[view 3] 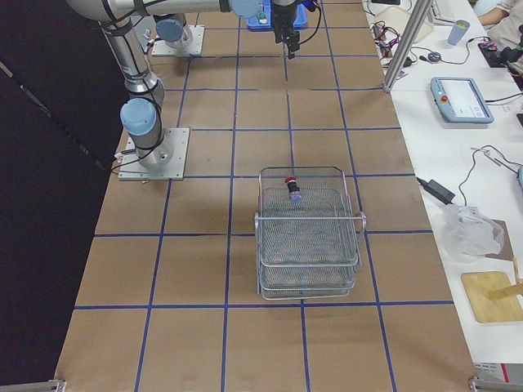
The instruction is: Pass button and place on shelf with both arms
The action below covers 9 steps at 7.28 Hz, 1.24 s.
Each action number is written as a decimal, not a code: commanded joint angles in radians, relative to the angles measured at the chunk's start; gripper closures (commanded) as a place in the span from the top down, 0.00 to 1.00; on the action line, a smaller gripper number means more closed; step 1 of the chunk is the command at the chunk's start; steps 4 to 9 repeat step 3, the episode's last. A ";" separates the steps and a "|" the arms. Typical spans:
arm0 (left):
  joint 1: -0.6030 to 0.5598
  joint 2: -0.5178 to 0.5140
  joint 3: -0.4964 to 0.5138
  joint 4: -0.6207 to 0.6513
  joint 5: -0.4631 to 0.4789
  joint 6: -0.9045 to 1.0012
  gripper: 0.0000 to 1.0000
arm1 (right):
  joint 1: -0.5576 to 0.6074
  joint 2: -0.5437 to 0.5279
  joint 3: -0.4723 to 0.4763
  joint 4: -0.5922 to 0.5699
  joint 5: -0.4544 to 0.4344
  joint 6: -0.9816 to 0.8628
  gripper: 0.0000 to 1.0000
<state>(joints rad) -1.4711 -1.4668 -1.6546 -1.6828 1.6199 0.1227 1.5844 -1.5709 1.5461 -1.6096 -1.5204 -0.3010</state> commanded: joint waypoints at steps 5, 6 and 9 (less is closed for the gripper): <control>-0.001 0.002 0.001 0.000 0.001 0.000 1.00 | -0.040 -0.017 -0.021 0.056 0.000 0.197 1.00; -0.001 0.002 0.001 0.000 0.001 0.000 1.00 | -0.040 -0.017 -0.021 0.056 0.000 0.197 1.00; -0.001 0.002 0.001 0.000 0.001 0.000 1.00 | -0.040 -0.017 -0.021 0.056 0.000 0.197 1.00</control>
